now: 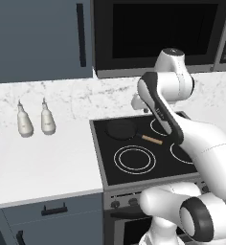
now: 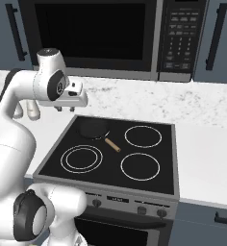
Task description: Turn off the rear left burner of the stove.
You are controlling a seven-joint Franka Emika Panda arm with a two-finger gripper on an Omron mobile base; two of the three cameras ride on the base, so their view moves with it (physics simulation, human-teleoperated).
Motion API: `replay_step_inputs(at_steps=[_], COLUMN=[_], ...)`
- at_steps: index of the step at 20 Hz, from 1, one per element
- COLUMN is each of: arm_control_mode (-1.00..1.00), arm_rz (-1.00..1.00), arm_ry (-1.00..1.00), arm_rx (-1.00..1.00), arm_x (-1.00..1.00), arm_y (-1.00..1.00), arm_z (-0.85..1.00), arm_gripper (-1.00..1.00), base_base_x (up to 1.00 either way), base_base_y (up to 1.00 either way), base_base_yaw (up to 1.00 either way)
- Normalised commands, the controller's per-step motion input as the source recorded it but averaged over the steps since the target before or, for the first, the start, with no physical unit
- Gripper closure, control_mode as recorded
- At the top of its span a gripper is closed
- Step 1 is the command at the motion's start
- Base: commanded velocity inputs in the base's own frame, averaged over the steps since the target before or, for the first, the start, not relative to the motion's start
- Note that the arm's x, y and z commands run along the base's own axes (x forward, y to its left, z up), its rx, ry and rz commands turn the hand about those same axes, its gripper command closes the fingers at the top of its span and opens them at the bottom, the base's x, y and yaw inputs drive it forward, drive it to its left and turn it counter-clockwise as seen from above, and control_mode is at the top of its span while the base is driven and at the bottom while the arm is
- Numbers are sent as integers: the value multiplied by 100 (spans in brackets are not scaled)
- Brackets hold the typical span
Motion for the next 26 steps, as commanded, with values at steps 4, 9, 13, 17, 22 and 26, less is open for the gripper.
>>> replay_step_inputs(at_steps=[4,9,13,17,22,26], arm_control_mode=[-100,-100,-100,-100,-100,-100], arm_rz=[0,-1,-2,-3,-1,0], arm_ry=[0,0,0,0,0,0], arm_rx=[0,0,0,0,0,0], arm_x=[-29,-34,-19,-14,-6,0], arm_y=[0,-9,-40,-47,-26,0], arm_z=[-1,-6,-5,-3,-2,0], arm_gripper=[-100,-100,-100,-100,-100,-100], base_base_x=[0,0,0,0,0,0], base_base_y=[0,0,0,0,0,0], base_base_yaw=[0,0,0,0,0,0])
